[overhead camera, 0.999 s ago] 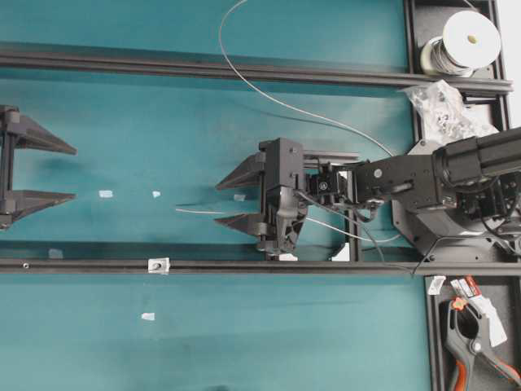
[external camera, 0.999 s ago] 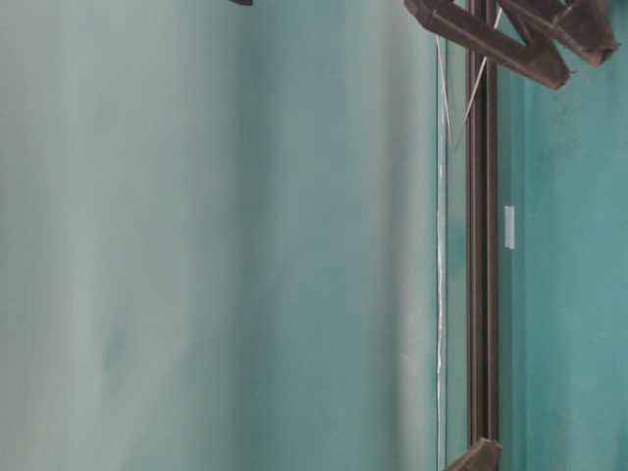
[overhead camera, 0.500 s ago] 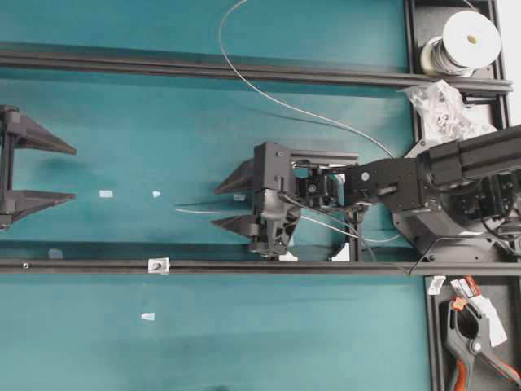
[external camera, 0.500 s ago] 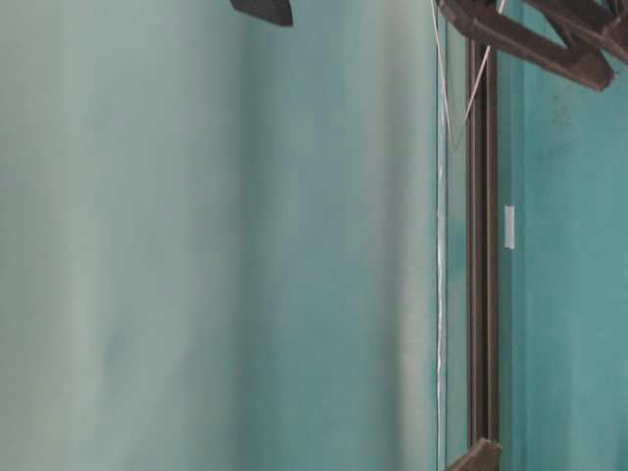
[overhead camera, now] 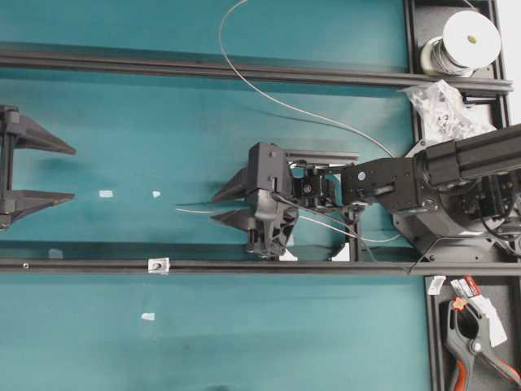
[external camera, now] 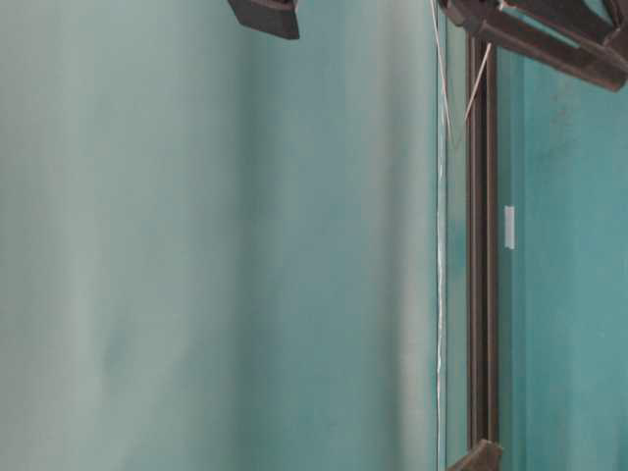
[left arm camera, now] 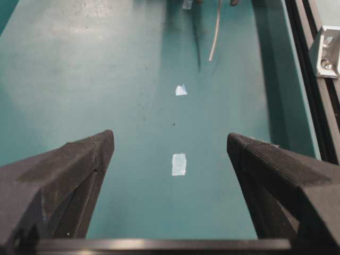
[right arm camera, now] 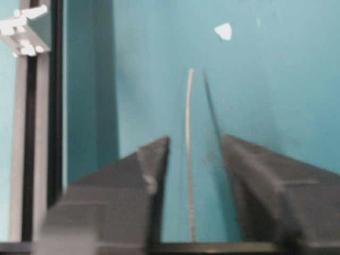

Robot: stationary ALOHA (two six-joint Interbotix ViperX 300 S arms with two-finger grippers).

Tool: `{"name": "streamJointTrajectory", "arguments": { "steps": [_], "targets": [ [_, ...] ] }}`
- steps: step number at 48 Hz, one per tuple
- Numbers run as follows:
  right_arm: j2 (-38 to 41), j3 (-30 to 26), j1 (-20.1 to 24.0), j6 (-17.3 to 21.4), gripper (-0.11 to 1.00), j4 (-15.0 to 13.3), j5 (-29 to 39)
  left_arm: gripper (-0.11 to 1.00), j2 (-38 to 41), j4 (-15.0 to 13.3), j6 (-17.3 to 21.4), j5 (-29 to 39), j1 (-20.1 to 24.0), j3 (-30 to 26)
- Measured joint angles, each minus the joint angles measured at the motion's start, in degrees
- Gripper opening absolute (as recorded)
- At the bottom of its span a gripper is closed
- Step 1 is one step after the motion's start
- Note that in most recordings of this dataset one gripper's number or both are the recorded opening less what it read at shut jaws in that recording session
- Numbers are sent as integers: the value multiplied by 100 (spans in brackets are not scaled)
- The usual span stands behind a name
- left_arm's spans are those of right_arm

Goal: Insert the wire through the hole in the metal fitting.
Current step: 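Lower the right gripper and close it on the grey wire's free end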

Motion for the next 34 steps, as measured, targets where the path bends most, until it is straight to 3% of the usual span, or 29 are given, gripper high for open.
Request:
{"name": "streamJointTrajectory", "arguments": {
  "steps": [6,9,16,34],
  "targets": [
    [35,-53,-9,0,13,35,264,72,0,0,0,0,9,0],
    [53,-123,-18,0,7,44,431,72,0,0,0,0,0,0],
    [70,-229,-18,0,6,44,712,72,0,0,0,0,0,0],
    [70,-246,-9,0,2,44,668,72,0,0,0,9,35,0]
  ]
}}
